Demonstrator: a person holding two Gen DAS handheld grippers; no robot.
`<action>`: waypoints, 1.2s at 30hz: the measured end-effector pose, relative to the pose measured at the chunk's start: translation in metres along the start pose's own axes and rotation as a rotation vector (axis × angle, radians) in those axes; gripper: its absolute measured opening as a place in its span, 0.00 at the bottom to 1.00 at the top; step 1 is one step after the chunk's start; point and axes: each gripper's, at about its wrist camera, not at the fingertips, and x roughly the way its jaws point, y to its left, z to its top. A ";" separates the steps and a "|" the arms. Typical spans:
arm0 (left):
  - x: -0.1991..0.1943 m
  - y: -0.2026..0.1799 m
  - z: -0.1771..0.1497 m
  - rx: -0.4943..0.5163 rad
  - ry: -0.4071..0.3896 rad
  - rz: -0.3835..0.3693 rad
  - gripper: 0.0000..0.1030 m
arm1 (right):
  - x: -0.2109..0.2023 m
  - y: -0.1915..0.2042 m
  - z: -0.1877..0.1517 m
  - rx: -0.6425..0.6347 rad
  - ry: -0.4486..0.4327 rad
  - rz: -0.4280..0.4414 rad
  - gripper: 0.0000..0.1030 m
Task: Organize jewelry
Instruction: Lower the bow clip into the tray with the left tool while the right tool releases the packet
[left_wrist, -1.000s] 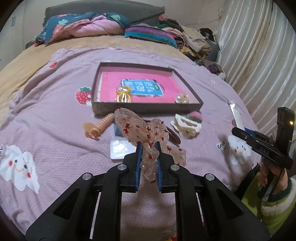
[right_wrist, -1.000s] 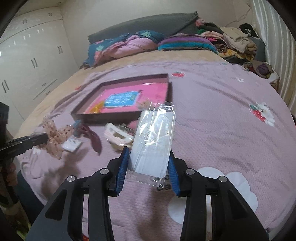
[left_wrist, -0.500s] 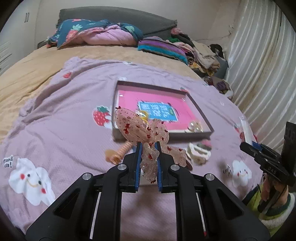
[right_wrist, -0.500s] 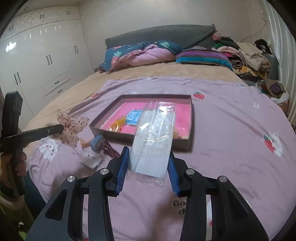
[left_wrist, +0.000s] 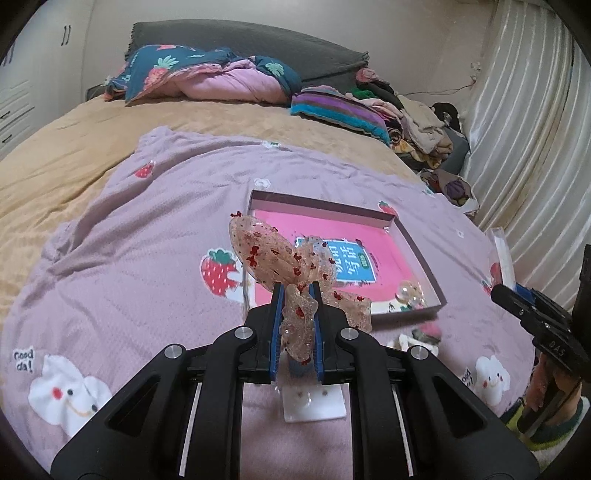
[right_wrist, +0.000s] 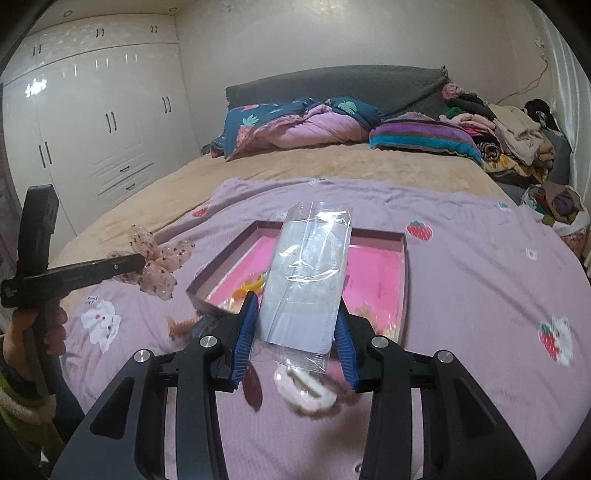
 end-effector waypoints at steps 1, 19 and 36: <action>0.003 -0.001 0.003 0.000 0.000 0.002 0.07 | 0.003 0.000 0.003 -0.002 -0.003 0.000 0.37; 0.070 -0.044 0.026 0.075 0.066 -0.017 0.07 | 0.054 -0.045 0.029 0.032 0.014 -0.041 0.37; 0.140 -0.077 0.005 0.117 0.187 -0.024 0.07 | 0.107 -0.087 -0.001 0.071 0.090 -0.077 0.37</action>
